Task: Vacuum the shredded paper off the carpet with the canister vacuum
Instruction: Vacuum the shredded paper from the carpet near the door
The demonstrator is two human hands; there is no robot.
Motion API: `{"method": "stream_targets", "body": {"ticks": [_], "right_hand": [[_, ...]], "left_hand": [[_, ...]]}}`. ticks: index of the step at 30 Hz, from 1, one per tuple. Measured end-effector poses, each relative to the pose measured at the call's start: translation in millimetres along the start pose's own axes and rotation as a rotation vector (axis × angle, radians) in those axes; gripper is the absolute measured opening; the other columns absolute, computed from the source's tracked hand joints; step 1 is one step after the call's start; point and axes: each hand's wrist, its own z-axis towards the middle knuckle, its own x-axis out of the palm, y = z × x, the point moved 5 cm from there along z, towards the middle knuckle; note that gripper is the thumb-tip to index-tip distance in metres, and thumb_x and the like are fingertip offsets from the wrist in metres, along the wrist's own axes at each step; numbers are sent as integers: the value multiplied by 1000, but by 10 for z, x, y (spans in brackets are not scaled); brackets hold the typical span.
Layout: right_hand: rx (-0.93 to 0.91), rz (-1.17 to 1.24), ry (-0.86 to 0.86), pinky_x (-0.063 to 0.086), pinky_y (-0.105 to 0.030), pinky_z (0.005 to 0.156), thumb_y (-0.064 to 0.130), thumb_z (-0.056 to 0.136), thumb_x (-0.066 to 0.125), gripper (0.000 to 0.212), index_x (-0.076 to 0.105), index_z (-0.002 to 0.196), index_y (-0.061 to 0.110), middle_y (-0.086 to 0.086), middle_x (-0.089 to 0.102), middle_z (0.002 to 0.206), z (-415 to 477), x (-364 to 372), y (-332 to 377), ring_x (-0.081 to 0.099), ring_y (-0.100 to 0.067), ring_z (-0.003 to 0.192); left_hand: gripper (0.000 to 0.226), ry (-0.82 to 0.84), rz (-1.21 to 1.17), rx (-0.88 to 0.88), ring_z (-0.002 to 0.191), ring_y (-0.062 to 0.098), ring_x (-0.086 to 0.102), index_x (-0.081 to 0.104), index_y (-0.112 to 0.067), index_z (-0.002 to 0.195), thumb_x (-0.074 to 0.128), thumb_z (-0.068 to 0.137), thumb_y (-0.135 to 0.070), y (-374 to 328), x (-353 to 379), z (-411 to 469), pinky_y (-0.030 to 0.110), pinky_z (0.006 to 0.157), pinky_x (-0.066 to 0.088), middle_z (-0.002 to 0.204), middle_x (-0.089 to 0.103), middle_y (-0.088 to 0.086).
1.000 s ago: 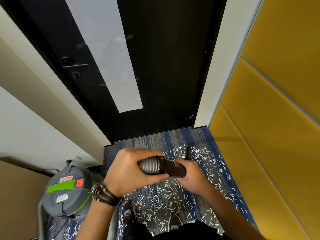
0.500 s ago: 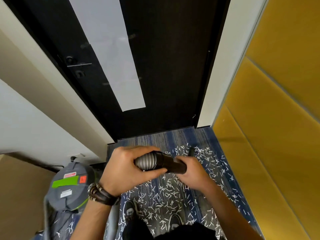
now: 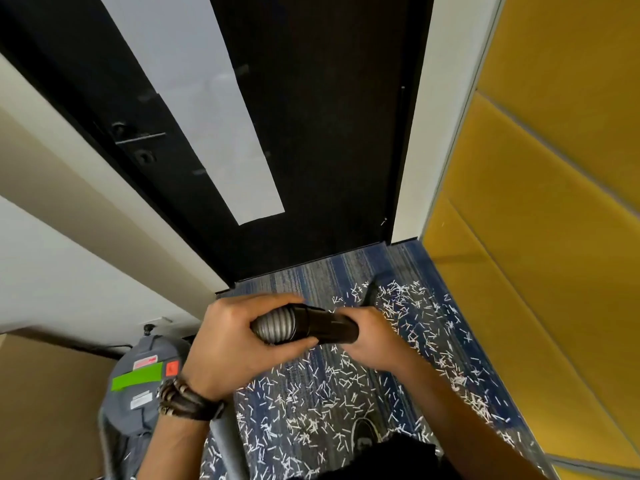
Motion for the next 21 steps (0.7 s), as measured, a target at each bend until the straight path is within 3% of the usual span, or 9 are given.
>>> {"method": "stream_targets", "body": {"ticks": [6,9,12,16,21], "right_hand": [[-6,-3,53,49,-17,65,6,84,70,18,70,97,18,8,69,82,62,147,147,64,0,73],[-15,-39,100,50,-15,67,8,85,71,23,70,104,22,9,71,88,89,328,268,65,0,77],[-42,-69,160,49,-18,69,9,85,71,20,68,99,22,10,69,87,103,585,466,64,0,78],[-40,-95,223,46,-18,67,5,85,67,24,64,93,27,13,64,81,72,838,670,61,0,75],[-15,-103,173,43,-14,65,7,84,70,28,70,106,25,15,65,84,76,908,759,63,-3,77]], "left_hand": [[49,-23,-12,-38,89,-9,70,79,-33,114,86,73,-59,135,-146,-151,10,85,52,101,73,-30],[48,-30,0,-60,91,-11,69,78,-33,113,85,73,-59,226,-278,-328,7,85,50,103,72,-31],[48,-57,5,-114,91,-14,68,79,-34,112,83,73,-62,389,-429,-625,7,86,50,102,71,-32],[48,-80,25,-149,90,-12,69,79,-38,111,83,72,-65,546,-560,-889,16,84,55,99,73,-30],[49,-148,-1,-173,89,-22,63,79,-37,110,81,70,-67,548,-688,-1041,1,84,45,96,65,-42]]}}
